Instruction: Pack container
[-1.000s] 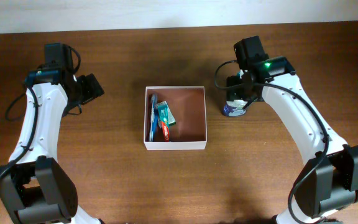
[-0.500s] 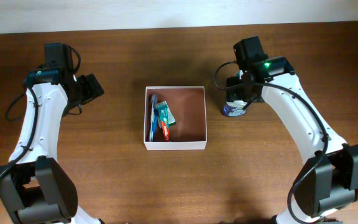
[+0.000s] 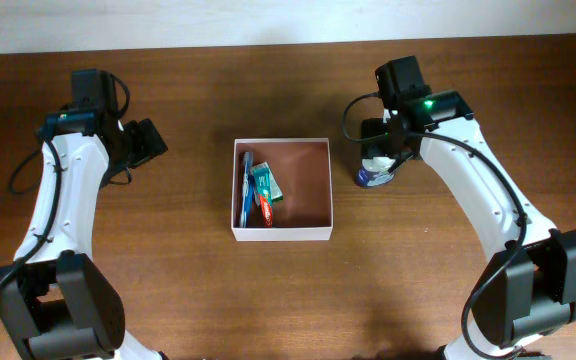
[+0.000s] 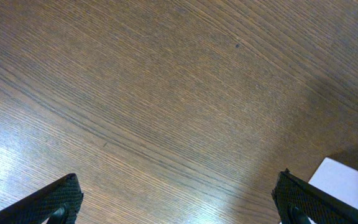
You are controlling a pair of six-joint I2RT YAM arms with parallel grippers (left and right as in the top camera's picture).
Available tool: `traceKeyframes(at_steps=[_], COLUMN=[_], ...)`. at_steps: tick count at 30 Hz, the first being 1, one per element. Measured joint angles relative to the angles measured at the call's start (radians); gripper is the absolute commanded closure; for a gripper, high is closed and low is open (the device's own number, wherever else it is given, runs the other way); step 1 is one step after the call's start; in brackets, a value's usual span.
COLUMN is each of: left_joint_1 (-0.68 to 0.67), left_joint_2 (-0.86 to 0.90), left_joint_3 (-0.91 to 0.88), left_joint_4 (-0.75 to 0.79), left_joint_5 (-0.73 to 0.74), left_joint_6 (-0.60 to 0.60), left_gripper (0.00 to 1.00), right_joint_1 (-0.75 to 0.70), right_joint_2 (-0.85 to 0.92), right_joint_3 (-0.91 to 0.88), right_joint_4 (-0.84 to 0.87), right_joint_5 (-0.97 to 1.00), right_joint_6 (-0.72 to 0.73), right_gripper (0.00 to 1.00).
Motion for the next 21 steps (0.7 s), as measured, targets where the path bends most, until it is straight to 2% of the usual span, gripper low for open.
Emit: traceKeyframes(at_steps=[3,12,21], left_joint_1=[0.0,0.0,0.0], left_joint_2=[0.0,0.0,0.0], left_joint_3=[0.0,0.0,0.0], left_joint_4=[0.0,0.0,0.0], left_joint_5=[0.0,0.0,0.0], left_joint_6=[0.0,0.0,0.0], left_gripper=[0.01,0.0,0.01], right_joint_1=[0.0,0.0,0.0], right_joint_2=[0.0,0.0,0.0], right_joint_3=[0.0,0.0,0.0], right_joint_4=[0.0,0.006,0.015], right_joint_5=[-0.008,-0.019,-0.02], right_joint_6=[-0.011,-0.024,-0.126], right_gripper=[0.2,0.18,0.15])
